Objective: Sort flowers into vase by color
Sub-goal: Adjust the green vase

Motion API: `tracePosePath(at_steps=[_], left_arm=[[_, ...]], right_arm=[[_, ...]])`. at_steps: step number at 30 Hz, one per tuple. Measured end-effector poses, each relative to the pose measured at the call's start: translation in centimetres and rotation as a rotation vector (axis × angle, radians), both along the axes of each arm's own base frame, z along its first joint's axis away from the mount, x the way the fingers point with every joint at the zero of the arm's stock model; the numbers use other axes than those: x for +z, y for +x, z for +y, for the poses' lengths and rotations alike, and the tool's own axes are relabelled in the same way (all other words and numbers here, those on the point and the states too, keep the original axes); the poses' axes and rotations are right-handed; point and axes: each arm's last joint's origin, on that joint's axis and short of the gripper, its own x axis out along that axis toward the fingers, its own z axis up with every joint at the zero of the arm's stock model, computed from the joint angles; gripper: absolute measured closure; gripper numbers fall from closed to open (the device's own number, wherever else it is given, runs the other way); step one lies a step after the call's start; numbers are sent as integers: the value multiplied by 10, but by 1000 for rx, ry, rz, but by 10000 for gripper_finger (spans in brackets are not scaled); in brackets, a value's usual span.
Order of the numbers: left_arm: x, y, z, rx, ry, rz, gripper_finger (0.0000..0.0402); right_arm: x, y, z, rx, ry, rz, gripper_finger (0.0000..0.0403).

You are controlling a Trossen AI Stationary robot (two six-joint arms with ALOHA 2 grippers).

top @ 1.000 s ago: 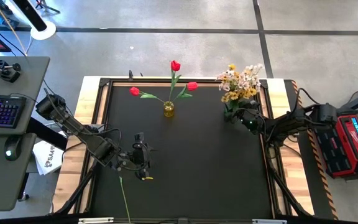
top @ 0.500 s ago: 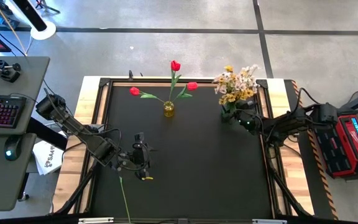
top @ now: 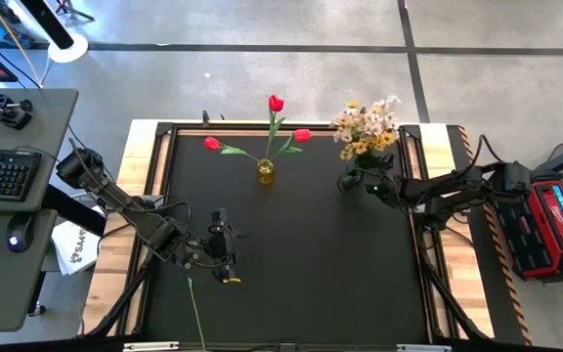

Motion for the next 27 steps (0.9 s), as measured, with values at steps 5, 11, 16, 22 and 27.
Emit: tracePosePath(at_steps=[5,11,16,22,27], left_arm=[[0,0,0,0,0,0,280],[0,0,0,0,1,1,280],[0,0,0,0,1,1,280],[0,0,0,0,1,1,280],[0,0,0,0,1,1,280]], right_arm=[[0,2,0,32,28,-11,124],[0,2,1,49,34,-9,114],[0,2,1,43,37,-17,119],[1,2,0,16,7,-23,169],[6,3,-4,12,-50,-23,225]])
